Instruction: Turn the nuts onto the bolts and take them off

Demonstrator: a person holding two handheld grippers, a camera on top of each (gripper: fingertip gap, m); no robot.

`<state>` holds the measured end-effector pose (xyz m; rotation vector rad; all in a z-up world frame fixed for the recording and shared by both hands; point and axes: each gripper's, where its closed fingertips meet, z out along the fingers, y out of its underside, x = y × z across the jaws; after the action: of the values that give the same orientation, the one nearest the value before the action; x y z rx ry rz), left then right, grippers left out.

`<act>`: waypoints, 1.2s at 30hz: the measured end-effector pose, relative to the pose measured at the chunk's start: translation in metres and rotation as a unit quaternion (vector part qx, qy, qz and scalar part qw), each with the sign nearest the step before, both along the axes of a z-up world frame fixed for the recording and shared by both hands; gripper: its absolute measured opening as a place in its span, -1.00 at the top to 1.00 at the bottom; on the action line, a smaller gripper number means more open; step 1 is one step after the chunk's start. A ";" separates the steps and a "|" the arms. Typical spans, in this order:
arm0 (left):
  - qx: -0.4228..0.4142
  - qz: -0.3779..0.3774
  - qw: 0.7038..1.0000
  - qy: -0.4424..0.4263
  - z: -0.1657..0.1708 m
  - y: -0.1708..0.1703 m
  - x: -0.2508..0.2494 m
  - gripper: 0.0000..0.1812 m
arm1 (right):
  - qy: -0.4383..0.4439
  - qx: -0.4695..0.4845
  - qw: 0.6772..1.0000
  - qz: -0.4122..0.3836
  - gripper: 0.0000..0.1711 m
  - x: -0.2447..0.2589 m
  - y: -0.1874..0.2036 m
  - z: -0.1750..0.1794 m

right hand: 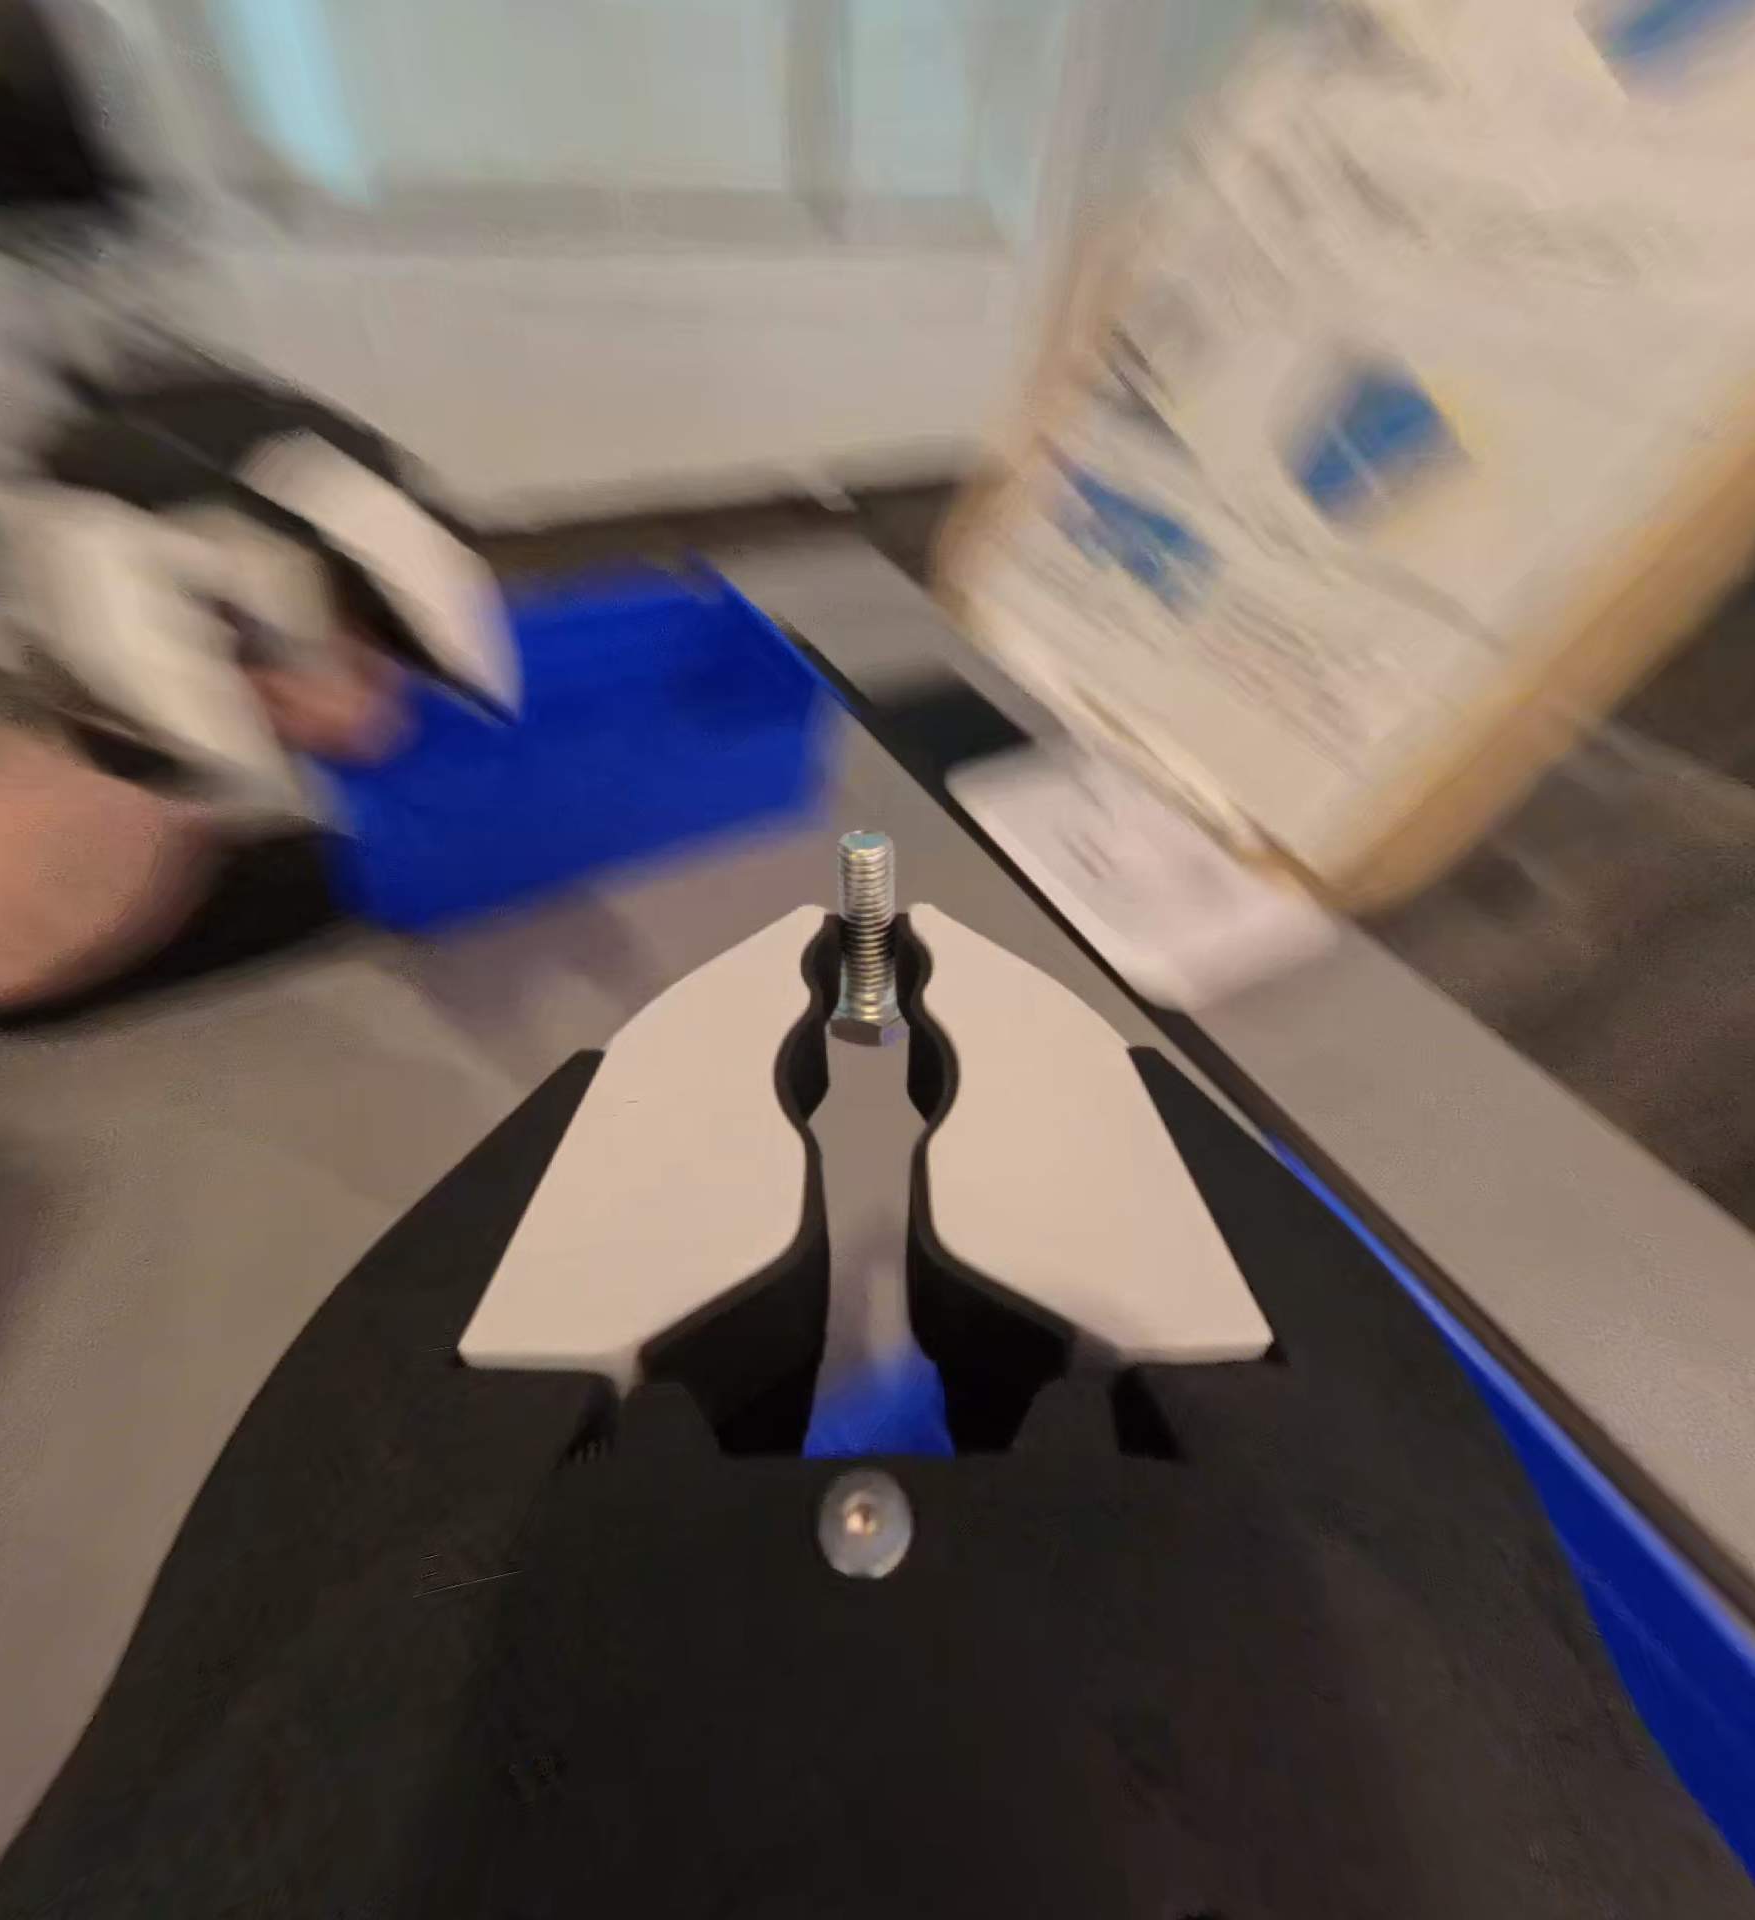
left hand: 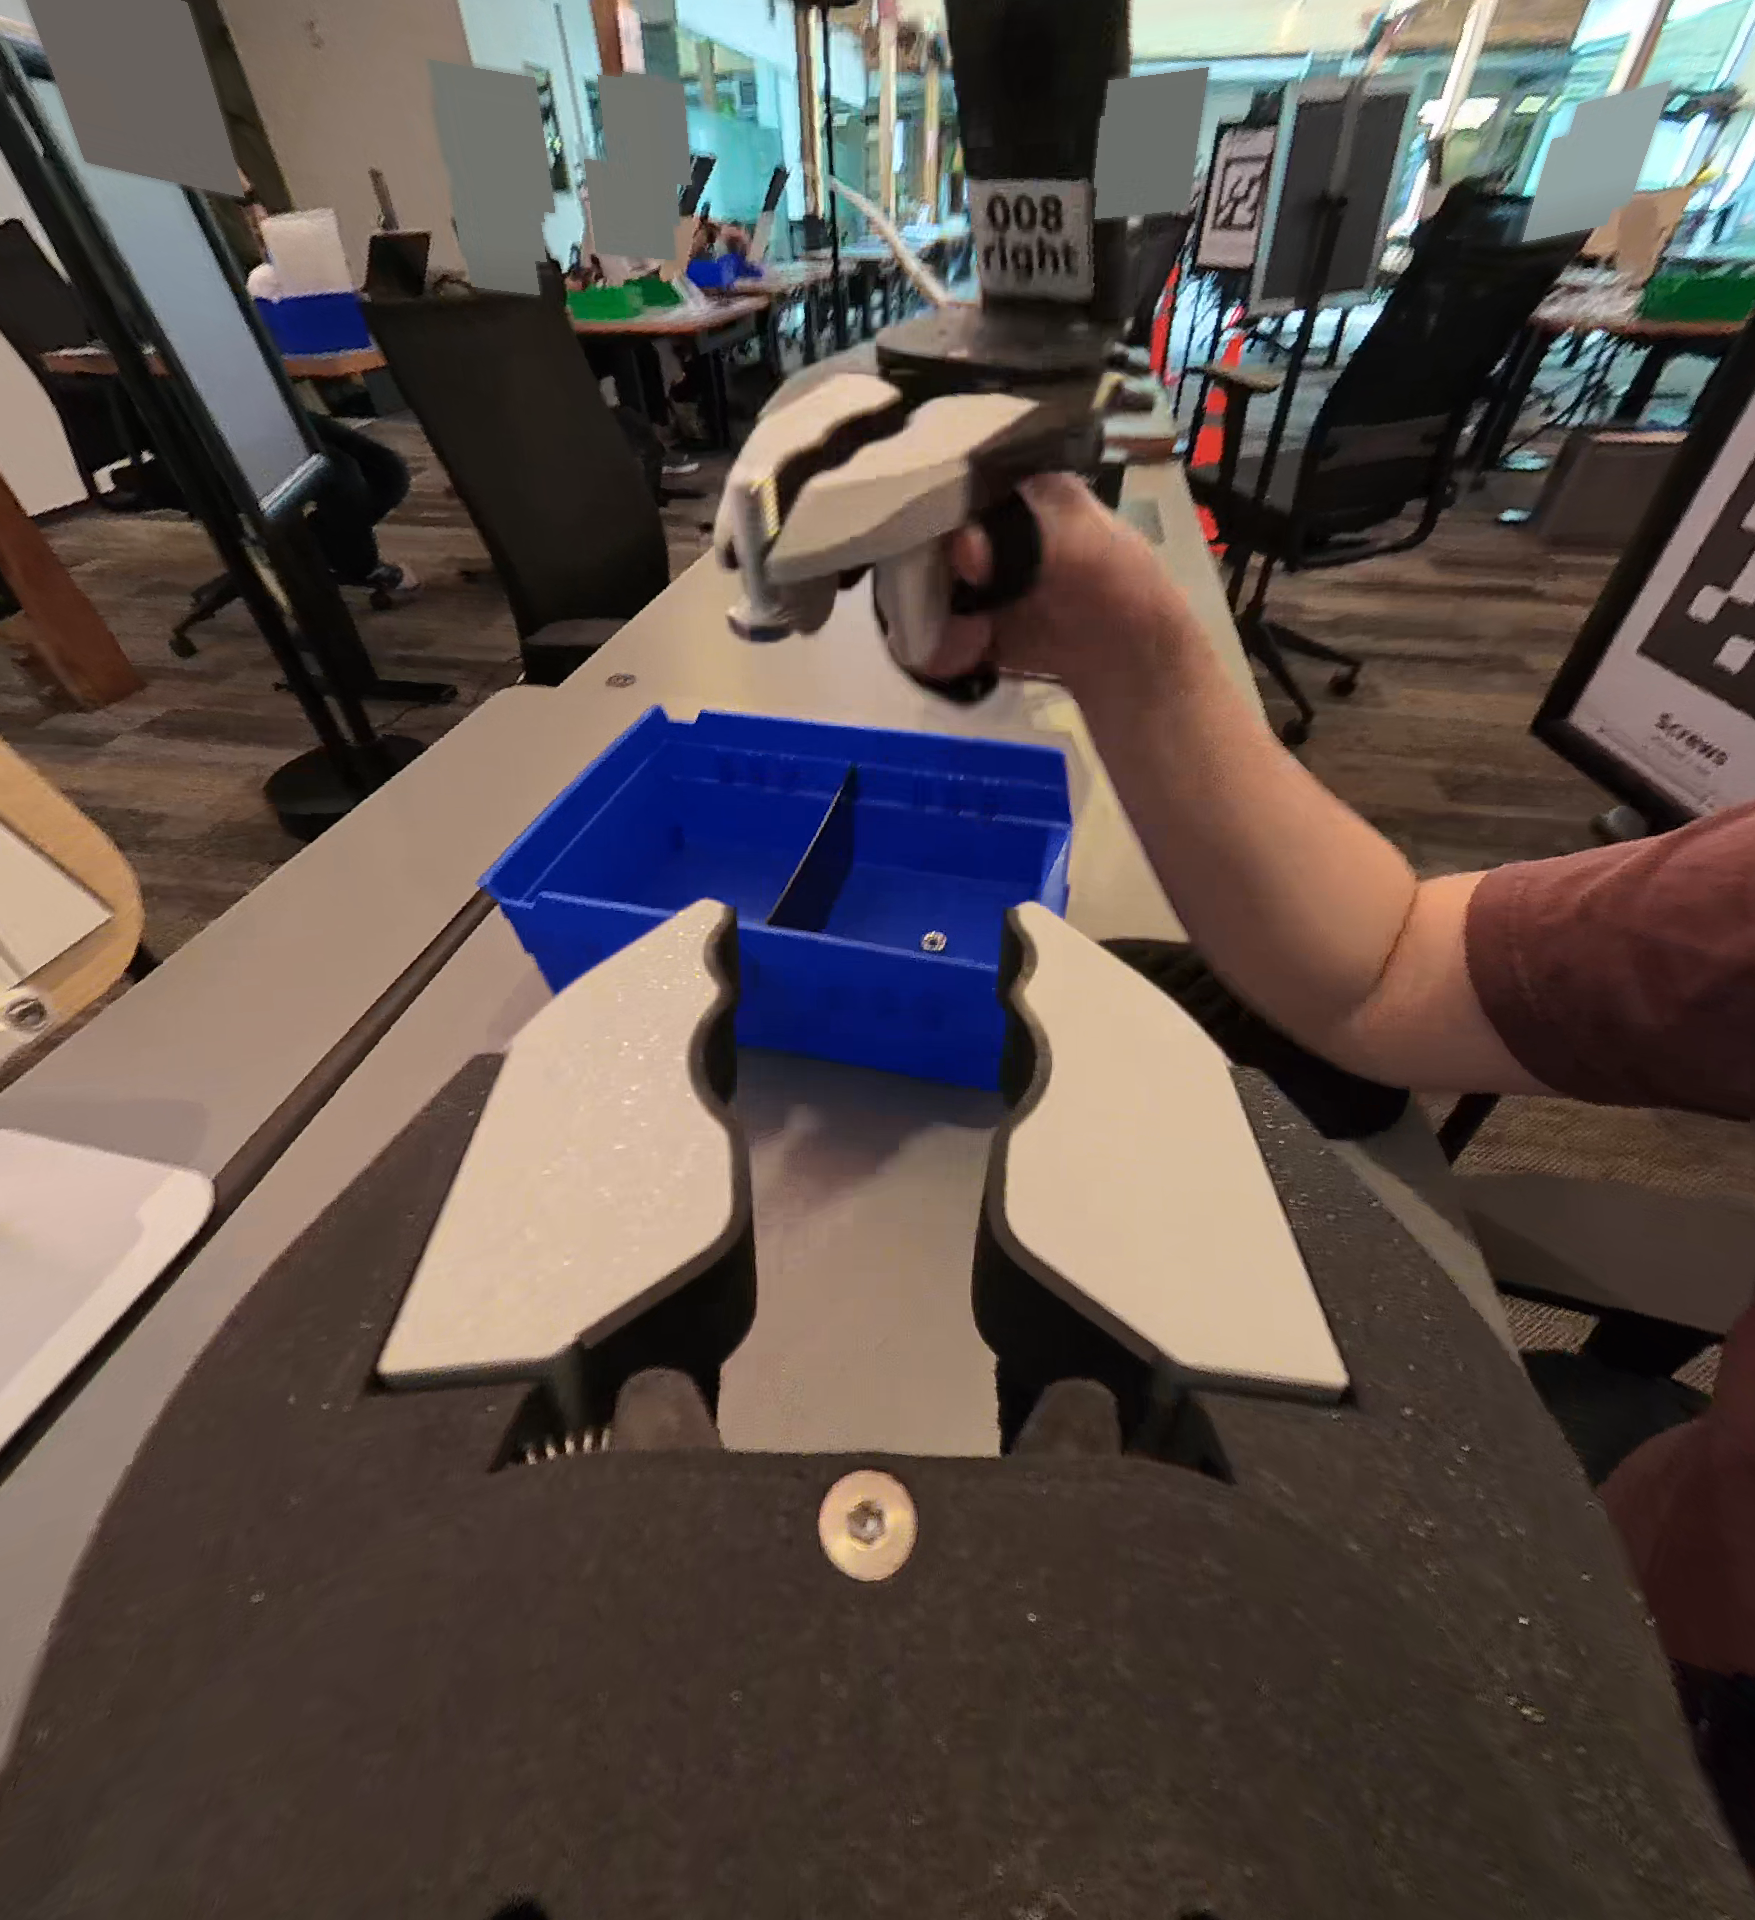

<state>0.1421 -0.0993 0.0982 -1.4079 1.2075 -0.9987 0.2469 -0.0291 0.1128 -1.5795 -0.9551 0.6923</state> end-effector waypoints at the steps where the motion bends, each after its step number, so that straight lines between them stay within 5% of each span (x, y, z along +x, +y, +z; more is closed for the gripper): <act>1: 0.002 0.006 1.000 0.012 -0.002 0.001 -0.002 0.49 | -0.070 -0.032 0.993 -0.088 0.88 0.040 0.027 -0.030; 5: -0.011 0.013 0.998 0.066 -0.016 0.003 -0.006 0.49 | -0.274 -0.208 0.885 -0.315 0.87 0.164 0.084 -0.146; 9: -0.025 0.026 0.994 0.102 -0.028 0.008 -0.010 0.54 | -0.337 -0.372 0.800 -0.329 0.87 0.190 0.080 -0.222; 13: -0.027 0.056 0.991 0.120 -0.031 0.021 -0.021 0.59 | -0.347 -0.426 0.762 -0.343 0.86 0.199 0.080 -0.248; 18: -0.027 0.144 0.984 0.100 -0.012 0.051 -0.065 0.57 | -0.315 -0.382 0.786 -0.371 0.78 0.208 0.092 -0.229; 23: -0.045 0.309 0.940 0.138 -0.013 0.091 -0.164 0.55 | -0.252 -0.302 0.840 -0.375 0.75 0.198 0.096 -0.177; 28: -0.127 0.406 0.873 0.240 -0.063 0.110 -0.256 0.60 | -0.214 -0.211 0.881 -0.364 0.75 0.168 0.097 -0.124; 32: -0.226 0.390 0.853 0.263 -0.109 0.113 -0.273 0.67 | -0.238 -0.154 0.893 -0.349 0.76 0.143 0.093 -0.103; 36: -0.333 0.429 0.783 0.304 -0.168 0.123 -0.289 0.65 | -0.258 -0.152 0.897 -0.325 0.76 0.125 0.085 -0.104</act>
<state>-0.1470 0.0240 -0.0693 -2.6511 0.4259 -0.2772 0.3718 0.0563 0.0093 -2.2679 -0.6192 -0.0708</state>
